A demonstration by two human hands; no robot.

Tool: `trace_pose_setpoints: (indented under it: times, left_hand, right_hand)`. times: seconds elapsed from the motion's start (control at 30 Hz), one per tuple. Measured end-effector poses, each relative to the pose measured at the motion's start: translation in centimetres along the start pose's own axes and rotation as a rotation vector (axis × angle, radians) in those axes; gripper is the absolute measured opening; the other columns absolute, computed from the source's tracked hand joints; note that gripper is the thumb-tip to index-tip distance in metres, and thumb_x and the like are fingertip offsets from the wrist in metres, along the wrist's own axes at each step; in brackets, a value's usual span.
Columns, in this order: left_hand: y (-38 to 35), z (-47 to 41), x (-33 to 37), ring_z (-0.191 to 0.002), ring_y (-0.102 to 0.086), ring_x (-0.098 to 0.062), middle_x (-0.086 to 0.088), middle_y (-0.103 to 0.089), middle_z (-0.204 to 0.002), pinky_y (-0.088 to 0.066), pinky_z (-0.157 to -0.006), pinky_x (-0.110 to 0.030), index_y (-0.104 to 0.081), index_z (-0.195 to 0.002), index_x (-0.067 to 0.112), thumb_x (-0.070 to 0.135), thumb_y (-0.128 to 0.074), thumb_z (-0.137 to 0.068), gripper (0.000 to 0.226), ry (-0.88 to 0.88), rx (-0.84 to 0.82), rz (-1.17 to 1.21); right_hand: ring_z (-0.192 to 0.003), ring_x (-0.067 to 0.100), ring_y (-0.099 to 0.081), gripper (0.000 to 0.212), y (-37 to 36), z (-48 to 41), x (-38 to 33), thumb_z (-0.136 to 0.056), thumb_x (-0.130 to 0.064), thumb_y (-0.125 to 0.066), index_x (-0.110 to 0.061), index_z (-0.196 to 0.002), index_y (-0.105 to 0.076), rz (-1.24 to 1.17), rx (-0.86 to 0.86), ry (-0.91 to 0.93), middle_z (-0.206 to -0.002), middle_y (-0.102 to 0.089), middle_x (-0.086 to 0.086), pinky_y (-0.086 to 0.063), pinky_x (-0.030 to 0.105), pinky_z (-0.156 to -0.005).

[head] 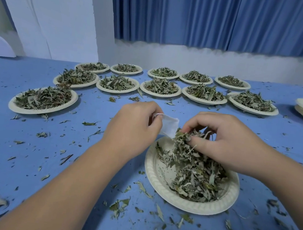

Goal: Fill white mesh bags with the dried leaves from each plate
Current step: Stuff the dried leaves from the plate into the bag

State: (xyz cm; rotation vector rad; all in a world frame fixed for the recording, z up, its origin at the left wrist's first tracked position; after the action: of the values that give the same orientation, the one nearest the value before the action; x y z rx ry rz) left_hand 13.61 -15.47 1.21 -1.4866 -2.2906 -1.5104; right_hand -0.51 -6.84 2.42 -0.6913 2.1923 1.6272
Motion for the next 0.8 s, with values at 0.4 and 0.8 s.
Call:
trace_pose_setpoints:
  times: [0.4, 0.8]
  left_hand:
    - [-0.8, 0.7, 2.1, -0.065, -0.056, -0.006, 0.01, -0.064, -0.068, -0.049, -0.064, -0.031, -0.074, -0.091, 0.024, 0.027, -0.057, -0.092, 0.017, -0.05, -0.063, 0.007]
    - [-1.5, 1.1, 2.1, -0.046, -0.047, -0.005, 0.003, -0.063, -0.06, -0.034, -0.044, -0.014, -0.077, -0.08, 0.019, 0.021, -0.061, -0.092, 0.021, 0.064, -0.103, 0.258]
  right_hand:
    - [-0.077, -0.002, -0.052, 0.009, 0.0, 0.1, -0.1, -0.08, -0.029, -0.065, -0.028, -0.087, -0.07, 0.2, 0.238, -0.035, -0.084, -0.06, -0.012, -0.036, 0.01, -0.068]
    - [-0.08, 0.008, -0.052, 0.025, -0.3, 0.5, -0.9, -0.082, -0.043, -0.063, -0.028, -0.102, -0.066, 0.337, 0.259, -0.022, -0.088, -0.06, -0.013, -0.046, 0.032, -0.074]
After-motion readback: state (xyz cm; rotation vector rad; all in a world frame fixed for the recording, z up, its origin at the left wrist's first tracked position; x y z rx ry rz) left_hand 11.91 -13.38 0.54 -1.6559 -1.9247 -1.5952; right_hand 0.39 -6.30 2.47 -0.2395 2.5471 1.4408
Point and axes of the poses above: each hand's wrist, its own z-axis away from the middle knuckle, its own y-axis out of the back of the hand, x = y × z, the point moved 7 cm from there along -z, towards the middle knuckle
